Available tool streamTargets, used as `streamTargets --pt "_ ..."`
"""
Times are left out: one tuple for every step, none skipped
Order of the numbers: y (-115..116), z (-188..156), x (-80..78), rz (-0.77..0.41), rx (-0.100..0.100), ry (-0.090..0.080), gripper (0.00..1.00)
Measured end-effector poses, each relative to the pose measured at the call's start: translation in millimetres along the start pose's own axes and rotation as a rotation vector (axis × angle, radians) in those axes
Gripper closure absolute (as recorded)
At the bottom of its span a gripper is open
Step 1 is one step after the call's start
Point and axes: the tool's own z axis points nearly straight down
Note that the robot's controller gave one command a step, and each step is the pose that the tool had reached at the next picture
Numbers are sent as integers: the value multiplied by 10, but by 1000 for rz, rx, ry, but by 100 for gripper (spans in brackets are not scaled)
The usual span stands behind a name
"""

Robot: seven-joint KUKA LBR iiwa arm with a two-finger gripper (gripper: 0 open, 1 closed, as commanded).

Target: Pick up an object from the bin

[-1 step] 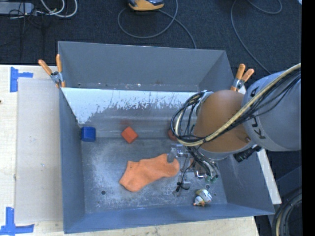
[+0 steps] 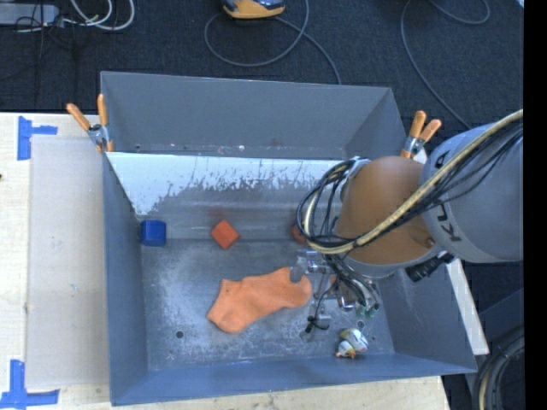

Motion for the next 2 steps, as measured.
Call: streamTargets --pt "194 407 -231 -39 0 -5 0" --pt "214 595 -185 314 0 3 100"
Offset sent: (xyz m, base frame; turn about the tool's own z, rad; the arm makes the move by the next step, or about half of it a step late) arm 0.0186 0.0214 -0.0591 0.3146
